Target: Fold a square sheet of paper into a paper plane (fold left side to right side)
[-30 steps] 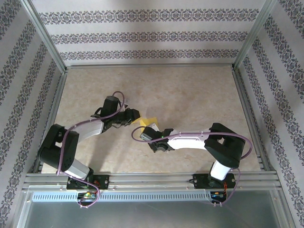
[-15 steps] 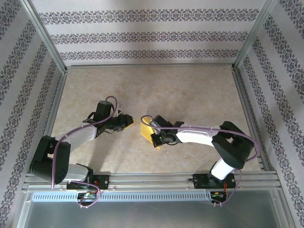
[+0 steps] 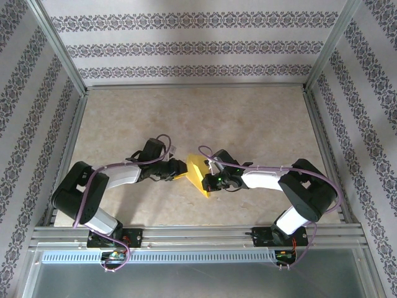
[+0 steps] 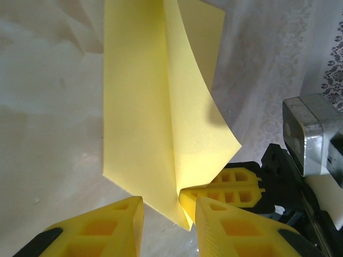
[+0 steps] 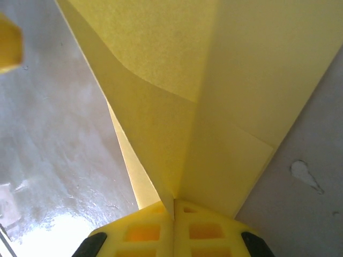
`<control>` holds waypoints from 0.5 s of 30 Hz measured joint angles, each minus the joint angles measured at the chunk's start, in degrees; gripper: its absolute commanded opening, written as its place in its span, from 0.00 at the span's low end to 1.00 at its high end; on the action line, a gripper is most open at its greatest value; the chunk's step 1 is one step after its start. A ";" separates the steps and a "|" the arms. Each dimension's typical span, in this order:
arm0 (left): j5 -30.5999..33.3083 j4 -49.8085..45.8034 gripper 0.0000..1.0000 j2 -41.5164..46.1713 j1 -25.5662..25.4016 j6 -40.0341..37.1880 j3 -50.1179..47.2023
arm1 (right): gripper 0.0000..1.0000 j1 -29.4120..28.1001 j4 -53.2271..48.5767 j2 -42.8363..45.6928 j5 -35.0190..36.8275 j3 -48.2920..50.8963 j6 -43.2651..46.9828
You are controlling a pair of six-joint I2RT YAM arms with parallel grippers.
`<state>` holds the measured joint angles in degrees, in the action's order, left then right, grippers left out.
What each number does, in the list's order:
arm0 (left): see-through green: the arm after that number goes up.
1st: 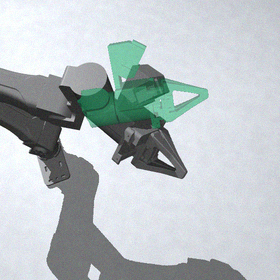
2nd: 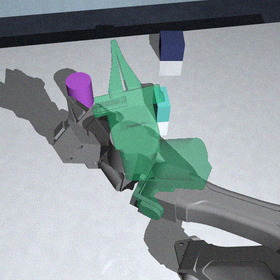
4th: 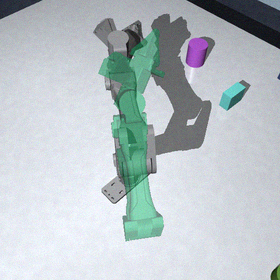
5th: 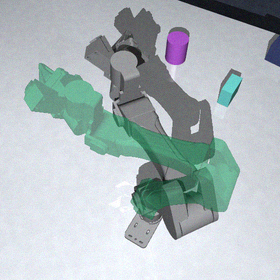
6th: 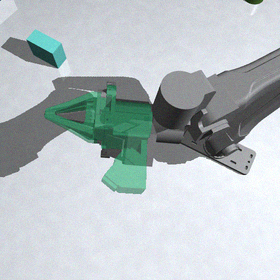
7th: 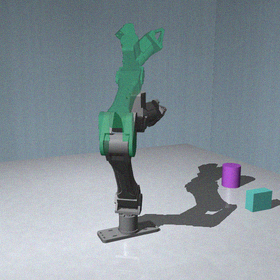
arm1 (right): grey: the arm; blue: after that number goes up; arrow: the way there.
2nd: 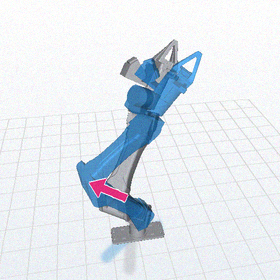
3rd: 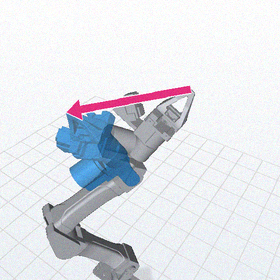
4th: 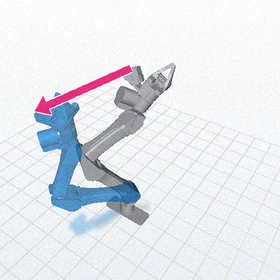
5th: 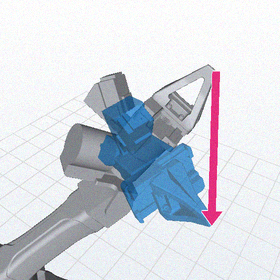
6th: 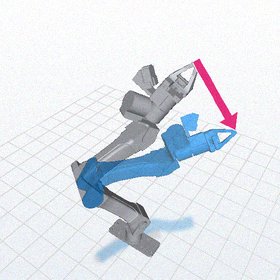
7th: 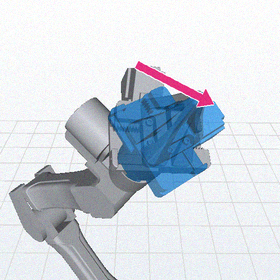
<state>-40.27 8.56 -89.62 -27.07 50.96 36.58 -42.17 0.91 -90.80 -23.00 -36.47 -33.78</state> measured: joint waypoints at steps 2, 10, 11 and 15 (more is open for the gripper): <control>0.00 1.05 0.32 -1.84 -0.96 0.61 1.09 | 0.04 0.39 1.16 0.02 -0.81 0.55 -0.44; 0.39 4.20 0.35 -8.13 -3.19 1.92 5.49 | 0.04 0.83 2.84 0.02 -2.10 1.42 -0.61; 0.42 4.22 0.35 -8.66 -3.26 1.99 5.88 | 0.04 0.83 2.93 0.02 -2.14 1.46 -0.61; 0.55 4.31 0.35 -10.78 -3.32 2.01 7.48 | 0.04 1.22 3.52 0.02 -2.60 1.77 -0.61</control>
<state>-39.72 12.86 -100.40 -30.39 52.97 44.05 -40.95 4.43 -90.78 -25.61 -34.70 -34.39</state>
